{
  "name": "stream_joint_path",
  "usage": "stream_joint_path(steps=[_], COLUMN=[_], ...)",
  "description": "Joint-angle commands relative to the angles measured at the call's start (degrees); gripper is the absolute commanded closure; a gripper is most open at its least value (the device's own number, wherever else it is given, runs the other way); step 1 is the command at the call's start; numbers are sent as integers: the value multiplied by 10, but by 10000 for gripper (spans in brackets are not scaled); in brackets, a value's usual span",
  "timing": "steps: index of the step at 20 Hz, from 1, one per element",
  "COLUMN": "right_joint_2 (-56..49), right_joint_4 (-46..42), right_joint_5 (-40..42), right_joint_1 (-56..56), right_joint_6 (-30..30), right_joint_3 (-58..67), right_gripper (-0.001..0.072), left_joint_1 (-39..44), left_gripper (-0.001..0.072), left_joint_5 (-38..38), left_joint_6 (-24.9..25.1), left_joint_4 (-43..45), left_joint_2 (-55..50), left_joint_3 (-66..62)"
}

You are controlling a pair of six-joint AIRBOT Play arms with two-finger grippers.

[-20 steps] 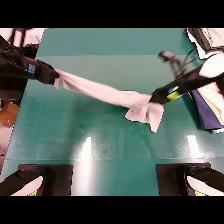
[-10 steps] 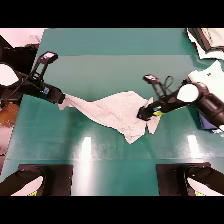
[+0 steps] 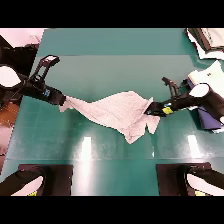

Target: Fold the shirts.

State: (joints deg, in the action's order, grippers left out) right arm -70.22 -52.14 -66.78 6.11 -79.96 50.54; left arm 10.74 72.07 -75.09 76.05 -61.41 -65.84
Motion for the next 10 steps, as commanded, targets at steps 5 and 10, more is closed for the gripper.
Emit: stream_joint_path(steps=[5, 10], right_joint_2=[-50, 95], right_joint_4=[-37, -34], right_joint_5=[-8, -6], right_joint_1=[21, -45], right_joint_6=[12, 11], right_joint_3=[53, 170], right_gripper=[699, 700], left_joint_1=[0, 0], left_gripper=[684, 684], left_joint_5=[10, 20], left_joint_6=[0, -16], left_joint_4=[34, 101], left_joint_2=[2, 20], left_joint_3=[-14, -204])
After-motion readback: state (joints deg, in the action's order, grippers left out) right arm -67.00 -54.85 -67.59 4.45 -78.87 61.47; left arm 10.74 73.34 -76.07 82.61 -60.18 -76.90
